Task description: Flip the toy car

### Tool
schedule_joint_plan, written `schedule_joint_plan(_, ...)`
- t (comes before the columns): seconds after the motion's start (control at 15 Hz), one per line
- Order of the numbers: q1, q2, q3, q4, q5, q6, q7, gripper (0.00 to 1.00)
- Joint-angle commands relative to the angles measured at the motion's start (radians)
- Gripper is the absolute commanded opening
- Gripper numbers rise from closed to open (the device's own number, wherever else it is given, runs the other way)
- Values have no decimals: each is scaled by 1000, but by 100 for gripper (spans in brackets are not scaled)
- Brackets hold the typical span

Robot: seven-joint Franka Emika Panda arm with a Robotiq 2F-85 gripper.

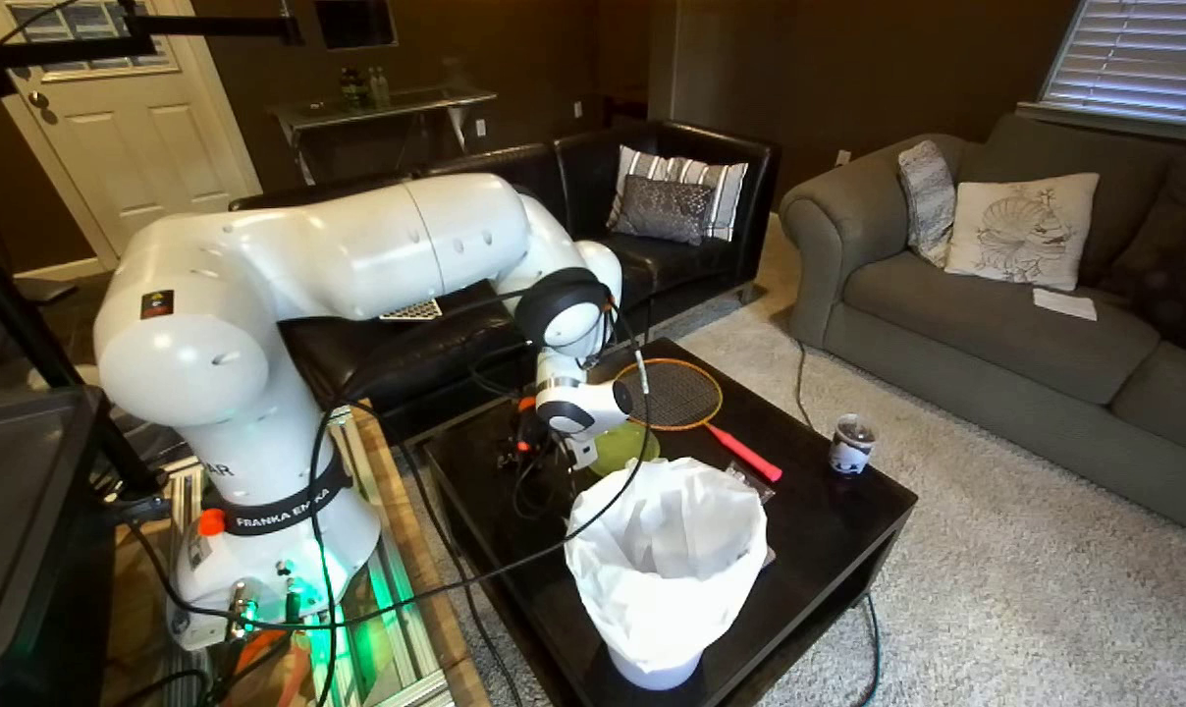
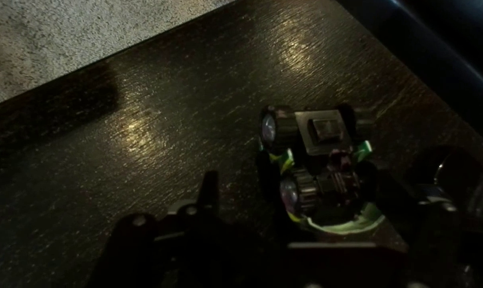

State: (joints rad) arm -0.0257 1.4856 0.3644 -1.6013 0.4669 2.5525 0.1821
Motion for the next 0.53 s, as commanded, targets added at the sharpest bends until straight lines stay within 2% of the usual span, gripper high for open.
schedule_joint_plan(0.0,46,0,-29,31,23,-13,46,100)
schedule_joint_plan(0.47,85,0,-39,60,17,-36,88,100)
